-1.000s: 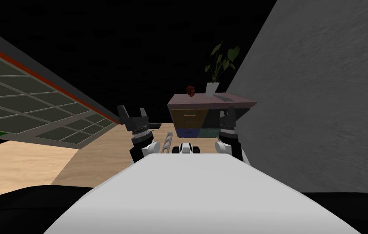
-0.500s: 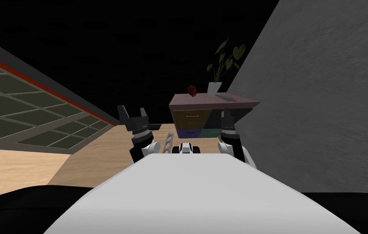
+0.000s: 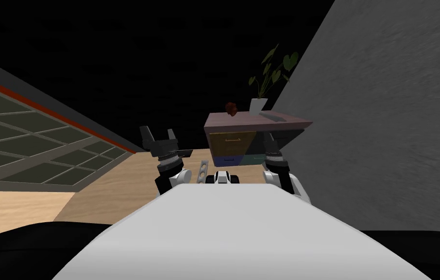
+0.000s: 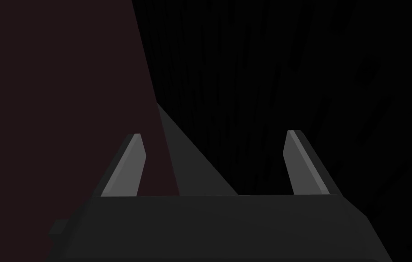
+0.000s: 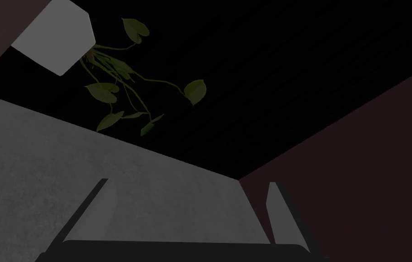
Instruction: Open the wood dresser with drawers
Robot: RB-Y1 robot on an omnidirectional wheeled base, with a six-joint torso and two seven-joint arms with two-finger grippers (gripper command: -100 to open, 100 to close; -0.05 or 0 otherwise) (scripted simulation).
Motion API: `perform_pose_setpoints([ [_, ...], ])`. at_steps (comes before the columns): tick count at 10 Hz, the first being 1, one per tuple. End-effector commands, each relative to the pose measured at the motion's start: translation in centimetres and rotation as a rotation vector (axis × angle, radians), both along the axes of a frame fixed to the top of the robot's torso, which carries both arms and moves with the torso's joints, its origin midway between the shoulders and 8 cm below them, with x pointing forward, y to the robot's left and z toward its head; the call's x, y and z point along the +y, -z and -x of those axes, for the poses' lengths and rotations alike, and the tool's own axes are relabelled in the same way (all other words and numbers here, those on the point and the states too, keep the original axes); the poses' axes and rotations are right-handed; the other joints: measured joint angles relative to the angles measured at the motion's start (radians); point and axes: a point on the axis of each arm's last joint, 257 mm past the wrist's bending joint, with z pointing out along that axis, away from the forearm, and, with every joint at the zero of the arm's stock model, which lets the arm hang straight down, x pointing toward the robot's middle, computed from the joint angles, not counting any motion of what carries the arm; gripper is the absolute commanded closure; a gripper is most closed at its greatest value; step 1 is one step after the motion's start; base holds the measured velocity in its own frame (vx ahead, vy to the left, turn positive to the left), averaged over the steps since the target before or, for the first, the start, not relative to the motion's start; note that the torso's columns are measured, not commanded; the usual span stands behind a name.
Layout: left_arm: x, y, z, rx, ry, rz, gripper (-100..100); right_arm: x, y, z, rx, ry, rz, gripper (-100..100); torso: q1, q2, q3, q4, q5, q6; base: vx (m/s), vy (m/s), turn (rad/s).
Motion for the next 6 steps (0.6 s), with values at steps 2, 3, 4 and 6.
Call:
perform_pose_setpoints([
  [2, 0.0, 0.0, 0.0, 0.0, 0.0, 0.0, 0, -0.4, 0.7, -0.1, -0.001, 0.091, 0.182, -100, 0.0, 0.0, 0.0, 0.0, 0.0, 0.0, 0.035, 0.073, -0.021],
  [3, 0.0, 0.0, 0.0, 0.0, 0.0, 0.0, 0, -0.4, 0.7, -0.1, -0.002, 0.099, 0.192, -100, 0.002, 0.0, 0.0, 0.0, 0.0, 0.0, 0.028, 0.075, -0.066],
  [4, 0.0, 0.0, 0.0, 0.0, 0.0, 0.0, 0, -0.6, 1.1, -0.1, -0.003, 0.136, 0.269, -100, 0.002, 0.0, 0.0, 0.0, 0.001, 0.0, 0.04, 0.111, -0.062],
  [6, 0.0, 0.0, 0.0, 0.0, 0.0, 0.0, 0, -0.8, 1.6, -0.1, -0.004, 0.181, 0.359, -100, 0.003, -0.001, 0.0, 0.0, 0.001, 0.0, 0.038, 0.119, -0.094],
])
